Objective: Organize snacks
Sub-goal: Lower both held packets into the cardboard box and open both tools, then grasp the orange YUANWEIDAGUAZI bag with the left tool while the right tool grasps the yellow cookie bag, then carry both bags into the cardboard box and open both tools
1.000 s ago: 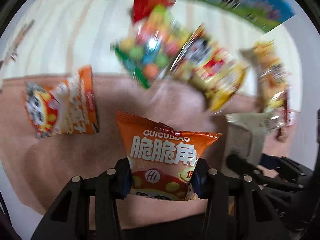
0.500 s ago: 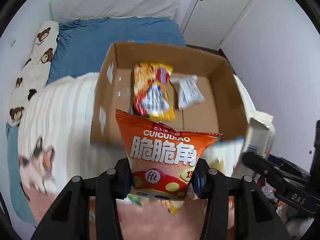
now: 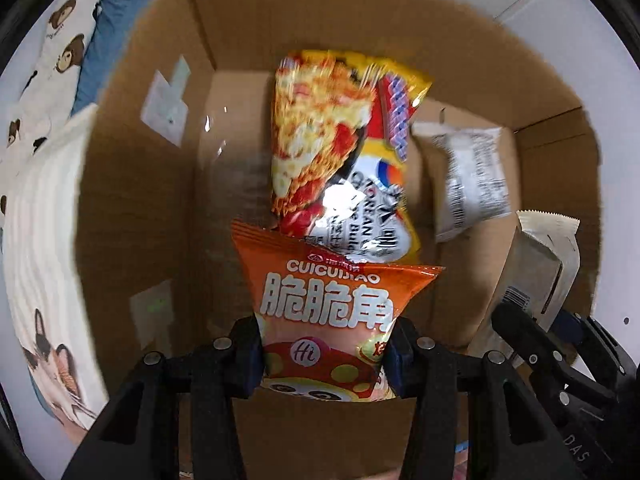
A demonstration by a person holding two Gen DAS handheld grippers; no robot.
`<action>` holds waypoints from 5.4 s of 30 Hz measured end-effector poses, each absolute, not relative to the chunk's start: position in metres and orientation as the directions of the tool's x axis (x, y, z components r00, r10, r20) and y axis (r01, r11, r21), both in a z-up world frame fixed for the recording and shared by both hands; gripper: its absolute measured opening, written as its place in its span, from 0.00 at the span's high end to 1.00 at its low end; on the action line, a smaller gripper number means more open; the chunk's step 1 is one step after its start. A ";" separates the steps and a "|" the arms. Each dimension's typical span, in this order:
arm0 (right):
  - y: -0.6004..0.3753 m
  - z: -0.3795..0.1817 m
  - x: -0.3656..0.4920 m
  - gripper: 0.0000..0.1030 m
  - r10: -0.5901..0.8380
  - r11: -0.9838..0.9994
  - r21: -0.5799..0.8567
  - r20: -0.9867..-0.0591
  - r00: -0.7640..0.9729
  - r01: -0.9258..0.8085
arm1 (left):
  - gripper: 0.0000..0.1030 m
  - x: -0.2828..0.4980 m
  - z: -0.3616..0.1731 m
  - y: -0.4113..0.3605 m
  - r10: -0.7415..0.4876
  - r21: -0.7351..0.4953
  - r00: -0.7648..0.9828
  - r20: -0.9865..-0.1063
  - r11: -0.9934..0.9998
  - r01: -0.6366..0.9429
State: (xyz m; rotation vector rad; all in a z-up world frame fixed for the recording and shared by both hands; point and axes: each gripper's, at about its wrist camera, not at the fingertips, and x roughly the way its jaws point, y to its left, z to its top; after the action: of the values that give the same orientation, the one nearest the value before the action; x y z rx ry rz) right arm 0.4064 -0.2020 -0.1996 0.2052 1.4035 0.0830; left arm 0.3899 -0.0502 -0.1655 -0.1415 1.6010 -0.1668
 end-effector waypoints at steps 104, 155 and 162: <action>-0.205 -0.297 0.201 0.48 0.249 0.951 0.243 -0.968 -0.008 0.192 | 0.41 0.264 -0.198 -0.043 -0.117 -0.115 -0.085 -0.989 0.993 -0.032; -0.258 -0.090 0.410 0.60 0.216 0.958 0.264 -0.920 0.327 0.112 | 0.47 0.436 -0.059 -0.079 -0.138 -0.127 0.190 -0.972 0.989 0.072; -0.251 -0.141 0.470 0.60 0.148 0.973 0.186 -0.959 0.243 0.138 | 0.47 0.489 -0.128 -0.061 -0.053 -0.051 0.079 -0.995 0.998 0.032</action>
State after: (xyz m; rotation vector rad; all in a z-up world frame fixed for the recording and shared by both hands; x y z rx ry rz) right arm 0.4696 -0.2509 -0.1407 0.2516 1.3292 0.0071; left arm 0.4886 -0.0606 -0.1275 -0.0174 1.4907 -0.0634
